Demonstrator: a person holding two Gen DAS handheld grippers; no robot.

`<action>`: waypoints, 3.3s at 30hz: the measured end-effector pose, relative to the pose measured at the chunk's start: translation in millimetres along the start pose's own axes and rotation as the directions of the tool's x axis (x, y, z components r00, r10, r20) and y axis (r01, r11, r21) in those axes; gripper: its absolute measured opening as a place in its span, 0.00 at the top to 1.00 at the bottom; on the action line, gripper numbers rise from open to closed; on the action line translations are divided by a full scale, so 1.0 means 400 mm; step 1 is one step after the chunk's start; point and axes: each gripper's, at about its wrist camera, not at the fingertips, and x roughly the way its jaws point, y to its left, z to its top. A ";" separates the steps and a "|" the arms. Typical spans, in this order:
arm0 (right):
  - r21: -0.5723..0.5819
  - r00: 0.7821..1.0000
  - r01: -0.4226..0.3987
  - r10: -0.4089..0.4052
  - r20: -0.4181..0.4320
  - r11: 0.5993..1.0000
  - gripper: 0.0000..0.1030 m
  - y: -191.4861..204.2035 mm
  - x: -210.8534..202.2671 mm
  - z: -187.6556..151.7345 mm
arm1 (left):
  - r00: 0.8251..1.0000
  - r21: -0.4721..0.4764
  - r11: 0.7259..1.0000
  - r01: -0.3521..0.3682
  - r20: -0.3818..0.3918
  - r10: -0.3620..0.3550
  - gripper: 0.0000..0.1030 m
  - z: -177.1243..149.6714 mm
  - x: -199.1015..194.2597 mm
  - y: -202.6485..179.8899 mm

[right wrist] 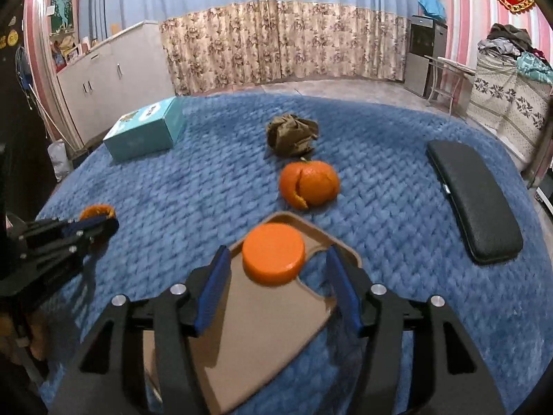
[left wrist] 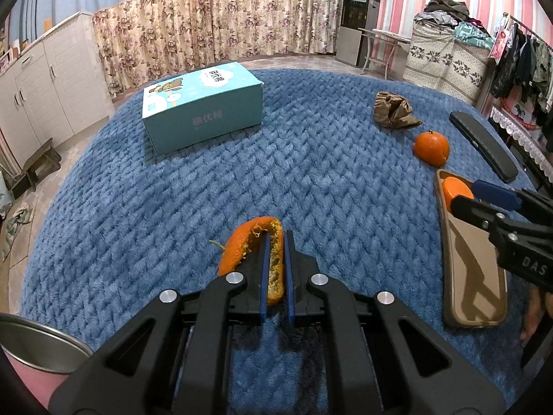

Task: Collect trash
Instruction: 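Carry the peel and orange disc over the blue basket with both tools, then open the left tool to drop the peel while the right tool releases the disc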

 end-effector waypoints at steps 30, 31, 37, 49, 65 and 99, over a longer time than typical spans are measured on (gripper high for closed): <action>0.257 0.919 0.336 -0.375 0.123 0.906 0.62 -0.257 -0.491 -0.203 | 0.999 0.057 0.998 0.026 0.037 -0.028 0.97 0.000 -0.078 -0.033; 0.279 0.911 0.348 -0.393 0.124 0.895 0.62 -0.281 -0.508 -0.212 | 0.998 0.072 0.997 0.026 0.047 -0.029 0.97 0.002 -0.089 -0.044; 0.407 0.851 0.424 -0.509 0.125 0.809 0.62 -0.394 -0.594 -0.263 | 0.989 0.143 0.986 0.089 0.104 -0.105 0.97 0.038 -0.176 -0.157; 0.541 0.711 0.589 -0.703 0.006 0.600 0.62 -0.610 -0.748 -0.390 | 0.905 0.394 0.858 0.331 0.125 -0.407 0.97 0.068 -0.294 -0.665; 0.682 0.639 0.605 -0.762 -0.109 0.410 0.62 -0.786 -0.855 -0.548 | 0.774 0.608 0.589 0.532 -0.069 -0.629 0.97 -0.111 -0.307 -1.222; 0.648 0.672 0.598 -0.736 -0.084 0.472 0.35 -0.754 -0.762 -0.463 | 0.862 0.487 0.780 0.393 0.101 -0.497 0.07 0.027 -0.269 -1.077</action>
